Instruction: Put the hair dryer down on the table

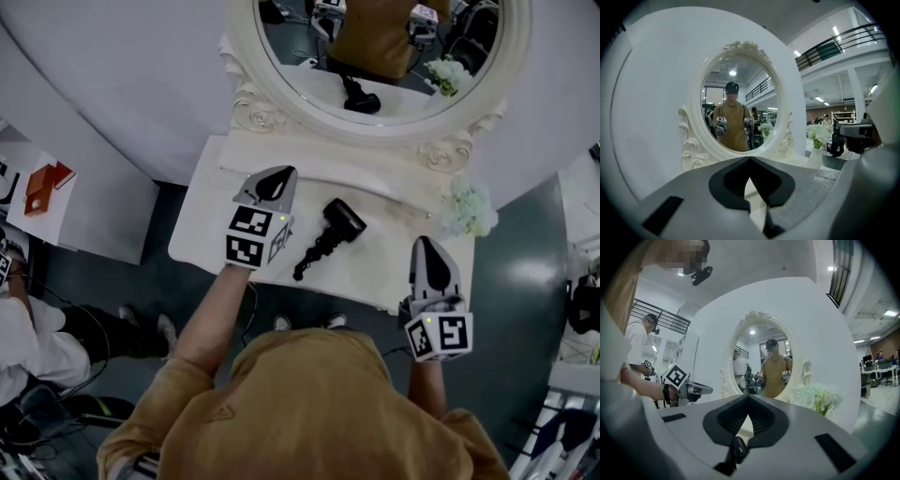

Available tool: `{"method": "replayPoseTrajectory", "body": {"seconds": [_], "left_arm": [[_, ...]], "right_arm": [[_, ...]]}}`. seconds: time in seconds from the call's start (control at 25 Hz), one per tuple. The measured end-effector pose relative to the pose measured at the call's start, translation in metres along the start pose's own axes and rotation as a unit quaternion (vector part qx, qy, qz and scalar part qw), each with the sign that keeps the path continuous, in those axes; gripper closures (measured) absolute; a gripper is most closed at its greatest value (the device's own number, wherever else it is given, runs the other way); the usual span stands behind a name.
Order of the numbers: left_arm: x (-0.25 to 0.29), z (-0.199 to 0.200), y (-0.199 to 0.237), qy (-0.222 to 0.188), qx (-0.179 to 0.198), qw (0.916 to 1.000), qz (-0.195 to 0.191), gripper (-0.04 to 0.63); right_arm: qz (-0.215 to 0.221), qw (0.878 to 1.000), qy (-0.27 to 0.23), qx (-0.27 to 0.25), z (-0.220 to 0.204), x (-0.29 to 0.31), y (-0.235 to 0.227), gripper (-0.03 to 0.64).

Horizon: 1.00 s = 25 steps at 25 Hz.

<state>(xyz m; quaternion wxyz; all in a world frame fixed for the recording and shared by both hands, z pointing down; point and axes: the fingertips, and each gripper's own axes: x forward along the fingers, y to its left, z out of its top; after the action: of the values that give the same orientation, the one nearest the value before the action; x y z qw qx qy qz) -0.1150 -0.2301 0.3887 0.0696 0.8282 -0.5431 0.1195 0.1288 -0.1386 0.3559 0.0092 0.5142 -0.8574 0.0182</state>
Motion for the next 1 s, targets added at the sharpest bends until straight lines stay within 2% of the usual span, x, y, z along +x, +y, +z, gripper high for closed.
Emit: {"method": "replayPoseTrajectory", "body": {"seconds": [0.16,0.36,0.64,0.84,1.0], "left_arm": [[-0.023,0.04,0.011,-0.051,0.02,0.9983,0.019,0.592],[-0.067,0.095,0.021,-0.123,0.04,0.9906,0.043,0.592],[-0.111,0.146,0.027,-0.187,0.046,0.98,0.05,0.592],[-0.143,0.16,0.036,-0.217,0.053,0.9721,0.071,0.592],[-0.158,0.149,0.046,-0.22,0.042,0.9709,0.084,0.592]], "right_arm": [[-0.003,1.0,-0.004,-0.011,0.017,0.005,-0.014,0.614],[-0.017,0.999,-0.021,-0.029,0.044,0.008,-0.033,0.614],[-0.035,0.997,-0.05,-0.054,0.072,0.008,-0.051,0.614],[-0.048,0.995,-0.059,-0.071,0.083,0.008,-0.059,0.614],[-0.068,0.994,-0.06,-0.057,0.08,0.004,-0.066,0.614]]}}
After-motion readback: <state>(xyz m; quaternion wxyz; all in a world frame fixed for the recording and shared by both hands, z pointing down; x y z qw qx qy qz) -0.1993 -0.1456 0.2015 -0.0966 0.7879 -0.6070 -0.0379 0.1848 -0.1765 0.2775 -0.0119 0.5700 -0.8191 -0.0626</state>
